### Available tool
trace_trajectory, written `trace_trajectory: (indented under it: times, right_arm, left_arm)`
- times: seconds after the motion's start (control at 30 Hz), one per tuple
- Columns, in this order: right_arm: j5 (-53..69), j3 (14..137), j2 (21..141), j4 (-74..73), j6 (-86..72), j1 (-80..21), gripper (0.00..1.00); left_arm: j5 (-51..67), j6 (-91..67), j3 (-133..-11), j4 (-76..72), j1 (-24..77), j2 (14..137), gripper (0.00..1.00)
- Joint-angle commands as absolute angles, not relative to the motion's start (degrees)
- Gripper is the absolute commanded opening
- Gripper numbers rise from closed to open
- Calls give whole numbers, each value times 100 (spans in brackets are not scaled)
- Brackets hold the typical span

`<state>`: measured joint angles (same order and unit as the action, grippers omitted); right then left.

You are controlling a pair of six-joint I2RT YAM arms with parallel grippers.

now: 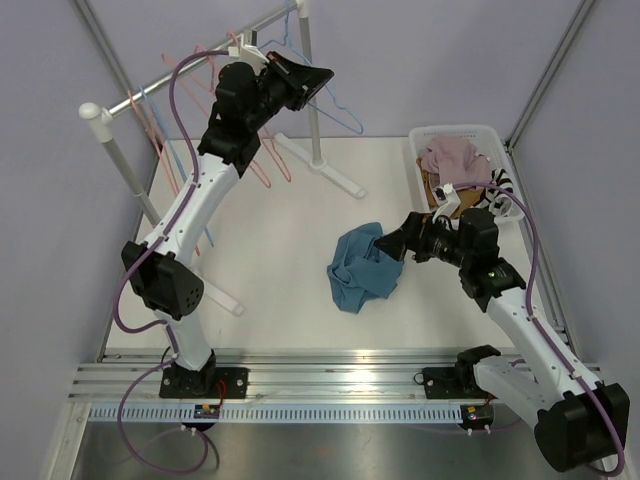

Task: Remove the tank top from the hanger

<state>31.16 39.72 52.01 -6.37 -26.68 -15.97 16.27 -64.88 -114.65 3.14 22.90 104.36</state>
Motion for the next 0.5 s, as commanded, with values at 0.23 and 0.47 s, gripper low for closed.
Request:
trace_trajectory:
  times: [0.23,0.47]
  right_arm:
    - [3217,4008,5352,-589,-2531,-1644,100]
    - [3278,3955,5379,-448,-2593,-1643,99]
  left_arm:
    - [1494,-7286,-10863,-220,2162,10248,0]
    - [1318,-7252,-11030,-132,2250,10160,0]
